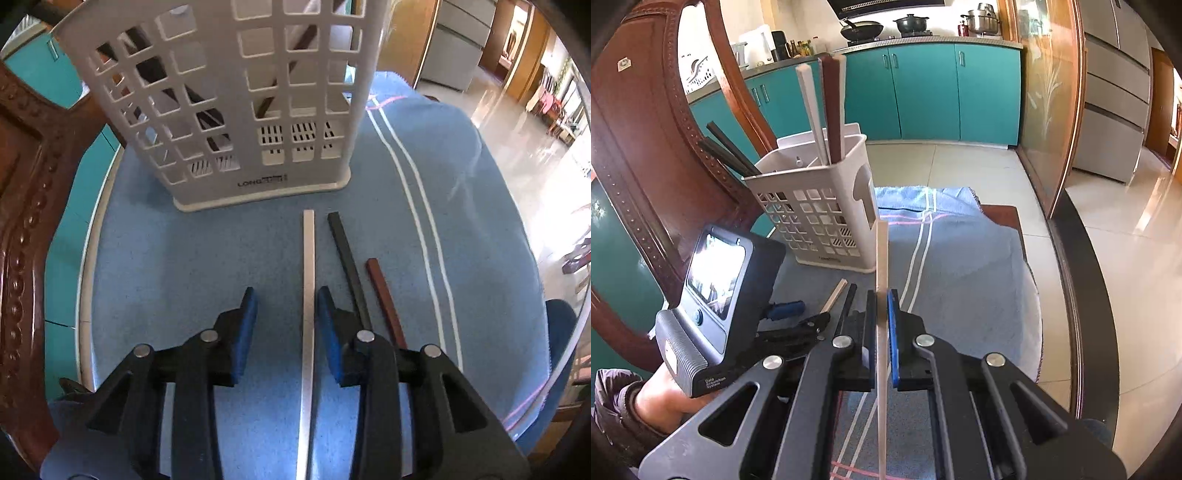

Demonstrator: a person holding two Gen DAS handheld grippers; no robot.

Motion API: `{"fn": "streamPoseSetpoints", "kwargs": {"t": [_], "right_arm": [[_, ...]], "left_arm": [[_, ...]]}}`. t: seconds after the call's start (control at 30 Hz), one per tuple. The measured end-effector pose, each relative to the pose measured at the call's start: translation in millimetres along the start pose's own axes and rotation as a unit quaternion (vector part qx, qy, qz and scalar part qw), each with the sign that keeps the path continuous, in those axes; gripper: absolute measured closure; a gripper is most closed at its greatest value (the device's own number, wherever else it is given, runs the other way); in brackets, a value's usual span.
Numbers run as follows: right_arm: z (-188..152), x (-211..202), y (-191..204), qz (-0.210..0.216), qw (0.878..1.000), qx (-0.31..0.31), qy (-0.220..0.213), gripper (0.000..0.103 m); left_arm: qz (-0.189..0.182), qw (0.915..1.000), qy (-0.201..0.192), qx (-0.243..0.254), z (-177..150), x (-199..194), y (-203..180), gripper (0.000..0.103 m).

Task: Organize utensils
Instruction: 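Carry both chopsticks upright over the white basket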

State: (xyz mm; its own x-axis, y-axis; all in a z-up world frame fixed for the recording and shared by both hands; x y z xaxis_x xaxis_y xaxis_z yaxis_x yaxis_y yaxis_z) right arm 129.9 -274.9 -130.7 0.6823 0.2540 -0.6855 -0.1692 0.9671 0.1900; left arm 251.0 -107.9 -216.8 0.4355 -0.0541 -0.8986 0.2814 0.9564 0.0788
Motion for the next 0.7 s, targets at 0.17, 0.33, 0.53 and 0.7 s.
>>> {"fn": "streamPoseSetpoints", "kwargs": {"t": [0.17, 0.33, 0.53, 0.7], "right_arm": [[3, -5, 2, 0.003, 1.0, 0.0, -0.009, 0.097], [15, -32, 9, 0.018, 0.999, -0.013, -0.039, 0.097], [38, -68, 21, 0.056, 0.994, -0.018, -0.088, 0.096], [76, -91, 40, 0.074, 0.987, -0.047, -0.137, 0.097]], "left_arm": [[-0.033, 0.9993, -0.012, -0.017, 1, -8, 6, 0.096], [-0.06, 0.9948, -0.071, -0.04, 0, -71, 28, 0.096], [-0.064, 0.982, -0.171, -0.048, 6, -164, 55, 0.096], [-0.075, 0.9684, -0.231, -0.056, 18, -219, 69, 0.096]]}}
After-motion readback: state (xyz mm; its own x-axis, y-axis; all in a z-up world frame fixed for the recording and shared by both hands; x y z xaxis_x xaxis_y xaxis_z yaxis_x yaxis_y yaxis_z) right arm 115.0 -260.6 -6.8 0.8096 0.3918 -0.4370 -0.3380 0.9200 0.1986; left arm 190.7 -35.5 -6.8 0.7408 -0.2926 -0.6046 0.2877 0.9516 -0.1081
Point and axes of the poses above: each gripper's, at about its wrist camera, not at the fingertips, and x roughly the way its jaws point, y to its left, z to its top, the point moved 5 cm from there along x, roughly the way its jaws point, and after that the axes turned 3 degrees about z, right-handed, at the moved point
